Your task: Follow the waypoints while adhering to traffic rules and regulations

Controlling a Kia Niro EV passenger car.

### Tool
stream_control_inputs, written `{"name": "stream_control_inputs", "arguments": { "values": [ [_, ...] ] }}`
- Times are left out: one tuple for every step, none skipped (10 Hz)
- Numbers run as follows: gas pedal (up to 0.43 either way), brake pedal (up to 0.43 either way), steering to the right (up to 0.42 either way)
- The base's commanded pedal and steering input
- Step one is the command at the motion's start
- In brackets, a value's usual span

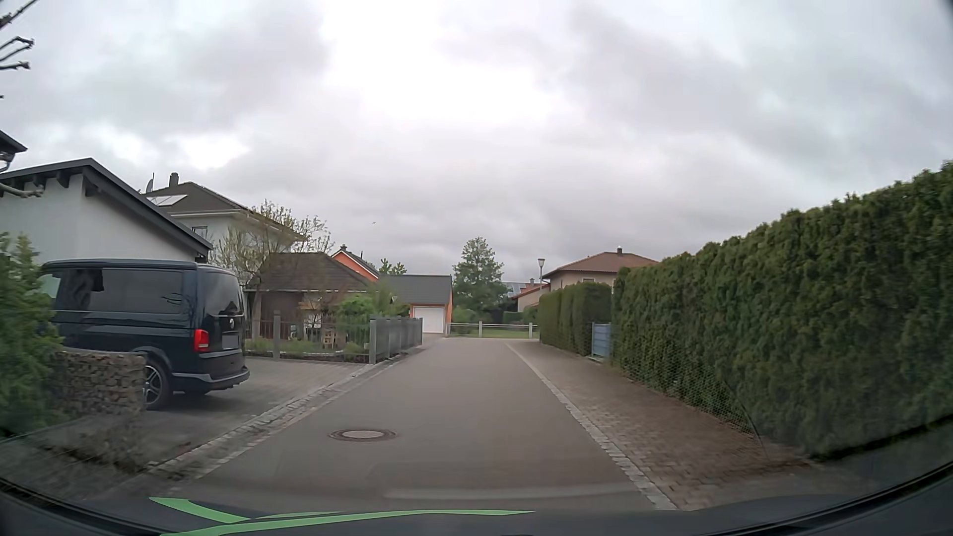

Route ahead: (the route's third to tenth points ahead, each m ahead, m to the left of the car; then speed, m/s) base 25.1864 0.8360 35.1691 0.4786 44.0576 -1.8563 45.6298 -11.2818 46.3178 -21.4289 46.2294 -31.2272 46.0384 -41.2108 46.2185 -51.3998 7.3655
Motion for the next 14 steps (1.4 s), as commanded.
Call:
{"name": "stream_control_inputs", "arguments": {
  "values": [
    [0.087,0.0,0.009],
    [0.087,0.0,0.011],
    [0.087,0.0,0.011],
    [0.098,0.0,0.012],
    [0.098,0.0,0.012],
    [0.098,0.0,0.012],
    [0.098,0.0,0.011],
    [0.098,0.0,0.01],
    [0.098,0.0,0.007],
    [0.098,0.0,0.004],
    [0.098,0.0,0.004],
    [0.098,0.0,0.004],
    [0.098,0.0,0.004],
    [0.087,0.0,0.004]
  ]
}}
